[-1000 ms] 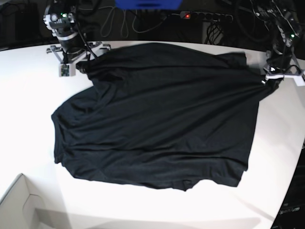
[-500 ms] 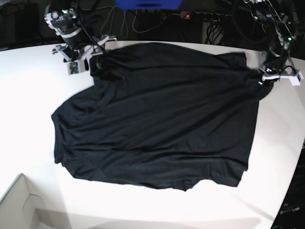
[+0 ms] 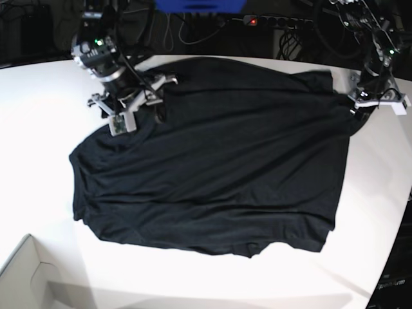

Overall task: Layout the t-shirt on the table in an organized manner, then fold the t-shirt properly
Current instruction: 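Release the shirt with the right gripper and lift it, then grasp the shirt corners with both grippers and pull them apart, then lift the shirt edge with both grippers and shift it toward the collar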

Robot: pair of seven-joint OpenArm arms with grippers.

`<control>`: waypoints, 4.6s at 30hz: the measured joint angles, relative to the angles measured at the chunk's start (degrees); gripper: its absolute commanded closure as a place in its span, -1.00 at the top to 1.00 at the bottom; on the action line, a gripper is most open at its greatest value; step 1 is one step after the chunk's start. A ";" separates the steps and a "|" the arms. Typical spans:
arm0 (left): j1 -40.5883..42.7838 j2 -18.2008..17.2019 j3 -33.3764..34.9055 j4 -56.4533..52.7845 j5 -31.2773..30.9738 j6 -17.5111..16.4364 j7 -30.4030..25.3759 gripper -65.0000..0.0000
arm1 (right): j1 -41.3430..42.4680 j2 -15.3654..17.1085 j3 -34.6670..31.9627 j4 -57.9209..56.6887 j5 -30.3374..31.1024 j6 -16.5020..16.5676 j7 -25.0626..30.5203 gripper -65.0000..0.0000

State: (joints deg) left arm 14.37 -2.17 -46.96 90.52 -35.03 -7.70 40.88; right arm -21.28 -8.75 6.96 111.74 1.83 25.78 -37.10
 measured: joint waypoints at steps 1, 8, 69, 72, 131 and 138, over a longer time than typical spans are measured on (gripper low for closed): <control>0.00 0.00 0.02 0.00 0.02 0.00 0.07 -0.27 | 1.27 0.00 0.04 -1.09 0.11 0.07 -1.14 0.16; 0.00 0.09 0.02 -0.07 0.00 0.00 0.07 -0.27 | 4.72 0.37 0.15 -8.98 -0.07 -0.07 -1.33 0.16; -3.61 1.22 -0.04 -0.22 0.09 0.00 -0.37 -0.28 | 11.23 5.22 21.94 -3.87 6.75 5.60 -7.63 0.14; -3.65 1.22 0.20 -0.33 0.44 0.00 -0.39 -0.28 | 15.34 7.08 21.84 -11.93 6.67 5.62 -7.80 0.14; -3.74 1.18 3.41 2.84 -9.44 0.39 0.00 -0.27 | 27.65 21.99 24.96 -28.22 -2.03 2.67 4.68 0.05; 2.71 2.23 9.07 2.54 -10.03 0.39 0.24 -0.27 | 20.37 13.42 25.03 -18.47 -1.70 3.34 4.15 0.05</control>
State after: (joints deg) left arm 17.08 0.05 -37.89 93.06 -45.06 -7.31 41.12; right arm -0.91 4.67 31.99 93.27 0.12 29.12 -32.95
